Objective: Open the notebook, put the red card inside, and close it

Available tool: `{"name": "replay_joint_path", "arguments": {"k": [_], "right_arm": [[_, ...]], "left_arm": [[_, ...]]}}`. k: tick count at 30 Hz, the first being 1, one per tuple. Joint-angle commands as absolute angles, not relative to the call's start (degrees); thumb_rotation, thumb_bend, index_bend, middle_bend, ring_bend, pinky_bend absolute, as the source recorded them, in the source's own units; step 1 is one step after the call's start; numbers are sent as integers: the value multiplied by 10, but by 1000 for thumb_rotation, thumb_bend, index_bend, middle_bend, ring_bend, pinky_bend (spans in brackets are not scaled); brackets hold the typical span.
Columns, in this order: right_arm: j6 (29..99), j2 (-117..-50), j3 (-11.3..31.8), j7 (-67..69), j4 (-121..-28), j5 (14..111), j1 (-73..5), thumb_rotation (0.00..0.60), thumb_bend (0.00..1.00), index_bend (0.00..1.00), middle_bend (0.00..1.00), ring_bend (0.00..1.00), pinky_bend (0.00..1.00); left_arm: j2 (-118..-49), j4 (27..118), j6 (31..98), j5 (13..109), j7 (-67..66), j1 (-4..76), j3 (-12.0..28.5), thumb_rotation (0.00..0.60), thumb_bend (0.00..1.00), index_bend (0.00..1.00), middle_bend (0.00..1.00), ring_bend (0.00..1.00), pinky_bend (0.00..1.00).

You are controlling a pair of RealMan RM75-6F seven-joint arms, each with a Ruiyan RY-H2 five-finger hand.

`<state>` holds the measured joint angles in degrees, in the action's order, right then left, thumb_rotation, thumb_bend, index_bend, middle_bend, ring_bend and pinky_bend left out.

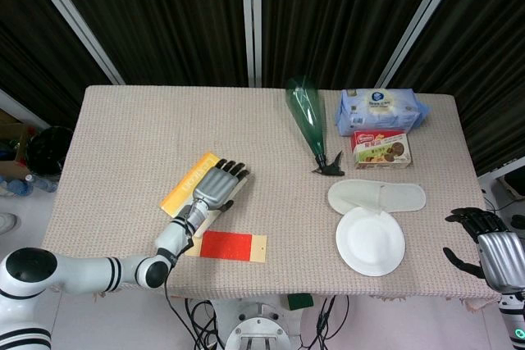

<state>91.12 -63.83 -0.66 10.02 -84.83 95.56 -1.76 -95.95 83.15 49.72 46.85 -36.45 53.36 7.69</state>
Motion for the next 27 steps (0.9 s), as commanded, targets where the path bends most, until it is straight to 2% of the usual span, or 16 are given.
{"name": "replay_joint_path", "arguments": {"k": [1,23,27], "right_arm": [[911,-638,-7,100,-849,955,-18,600,171,354,267,209,266],[912,-642,-8,105,-842,953,-16,600,171,354,267,209,266],[913,-643,-8,106,-842,955,-16,600,171,355,267,209,266]], "left_arm": [[-957,832,498,462,-365,534,74,600,308,140,72,73,104],[-962,825,503,434,-361,537,62,600,309,140,72,73,104],[-959,829,509,425,-367,537,59,600,360,141,72,73,104]]}}
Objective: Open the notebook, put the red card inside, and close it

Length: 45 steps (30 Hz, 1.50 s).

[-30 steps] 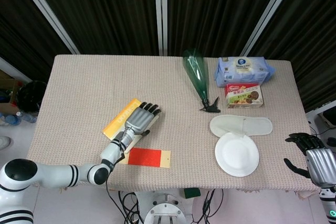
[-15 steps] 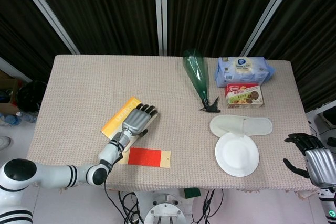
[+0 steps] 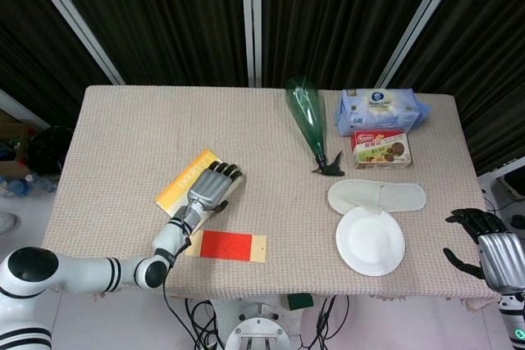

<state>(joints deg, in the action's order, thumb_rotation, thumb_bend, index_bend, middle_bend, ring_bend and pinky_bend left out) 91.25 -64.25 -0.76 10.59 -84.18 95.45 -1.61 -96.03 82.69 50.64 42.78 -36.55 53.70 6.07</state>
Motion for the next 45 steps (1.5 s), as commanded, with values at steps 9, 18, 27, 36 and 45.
{"name": "replay_joint_path", "arguments": {"k": [9,18,27,36,45], "right_arm": [[915,-643,-10,107,-840,957,-14,600,172,354,267,209,266],[919,-642,-10,108,-840,958,-12,600,171,354,267,209,266],[917,-639,-9,106,-846,958,-15,600,171,354,267,209,266],[918,-636,-9,102,-853,961,-15,600,171,355,268,209,266],[919,-635,-10,111,-848,963,-15,600,171,360,270,209,267]], "left_arm": [[-960,829,544,432,-370,525,55,600,425,141,72,73,105],[-973,808,634,451,-437,510,45,600,425,143,72,73,112],[-998,758,706,444,-522,491,49,600,423,254,97,95,171],[-1018,672,737,496,-498,469,61,600,479,527,398,351,319],[-997,692,713,477,-460,455,116,600,487,573,647,655,532]]}}
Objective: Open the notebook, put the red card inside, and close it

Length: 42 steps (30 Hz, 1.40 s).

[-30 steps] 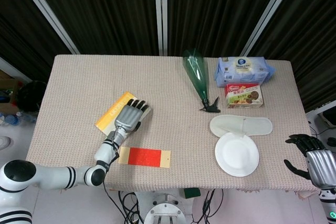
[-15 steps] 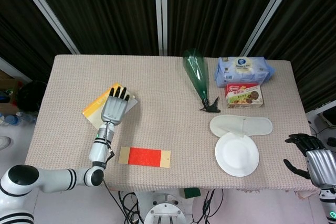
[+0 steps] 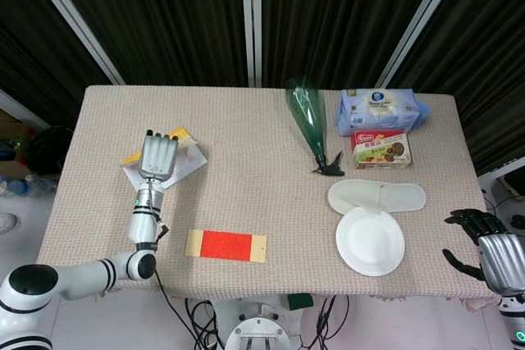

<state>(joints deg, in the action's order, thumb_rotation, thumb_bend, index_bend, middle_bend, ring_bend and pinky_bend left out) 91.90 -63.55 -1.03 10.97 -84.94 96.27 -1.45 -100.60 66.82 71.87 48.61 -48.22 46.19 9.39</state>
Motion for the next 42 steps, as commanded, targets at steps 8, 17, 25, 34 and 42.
{"name": "replay_joint_path", "arguments": {"k": [8,17,25,34,42], "right_arm": [[914,-639,-11,123,-837,964,-19,600,171,360,270,209,267],[910,-642,-12,142,-820,962,-21,600,171,360,270,209,267],[906,-647,-11,159,-805,960,-25,600,171,360,270,210,267],[899,-651,-12,164,-799,967,-35,600,171,360,270,210,267],[896,-652,-13,159,-803,970,-39,600,172,360,270,210,267]], "left_arm": [[-972,807,681,417,-405,453,191,600,496,591,655,673,653],[-979,883,670,287,-392,484,278,600,517,584,638,673,718],[-944,957,621,99,-338,491,374,600,521,519,595,657,773],[-882,966,594,18,-295,483,381,600,535,489,550,637,793],[-879,929,664,87,-315,486,301,600,535,483,533,617,780]]}}
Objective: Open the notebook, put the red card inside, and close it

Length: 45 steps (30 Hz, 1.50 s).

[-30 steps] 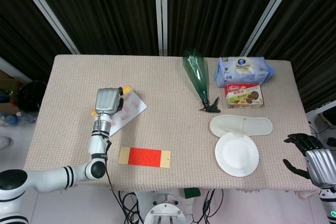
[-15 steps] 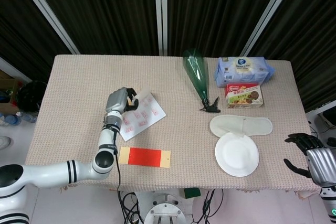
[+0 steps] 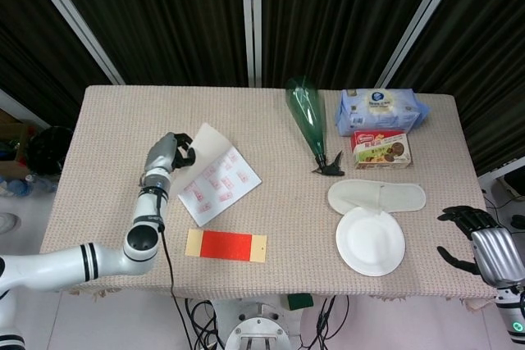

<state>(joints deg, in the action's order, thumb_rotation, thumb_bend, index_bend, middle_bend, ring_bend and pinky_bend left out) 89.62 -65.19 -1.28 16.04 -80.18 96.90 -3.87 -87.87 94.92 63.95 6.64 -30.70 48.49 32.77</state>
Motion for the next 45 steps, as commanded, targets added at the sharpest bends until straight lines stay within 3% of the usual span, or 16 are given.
{"name": "replay_joint_path", "arguments": {"k": [1,9,22,26,28,31,35,38,45], "right_arm": [[895,-652,-14,158,-804,970,-40,600,171,360,270,210,267],[897,-651,-15,148,-811,971,-40,600,171,360,270,210,267],[891,-653,-16,144,-814,970,-44,600,171,360,270,210,267],[890,-654,-16,144,-814,969,-45,600,172,360,270,210,267],[890,-654,-16,143,-815,969,-46,600,172,360,270,210,267],[891,-653,-16,141,-817,970,-46,600,172,360,270,210,267],[890,-653,-15,140,-819,968,-46,600,172,360,270,210,267],[888,-653,-15,138,-820,967,-47,600,171,360,270,210,267],[884,-654,-16,133,-824,967,-50,600,172,360,270,210,267]], "left_arm": [[-880,921,669,89,-316,486,296,600,535,482,532,613,772],[-881,865,704,91,-359,483,253,600,534,476,513,586,746],[-849,900,648,46,-392,454,221,600,537,458,485,561,725],[-844,924,631,54,-388,450,209,600,533,384,426,498,710],[-839,935,615,67,-385,451,204,600,533,273,347,407,645],[-826,949,609,128,-396,453,178,600,427,66,139,168,375],[-824,964,662,288,-384,442,139,600,249,10,37,51,184],[-806,992,671,403,-379,434,100,600,226,8,16,33,140],[-798,1036,647,532,-398,434,33,600,226,8,12,32,132]]}}
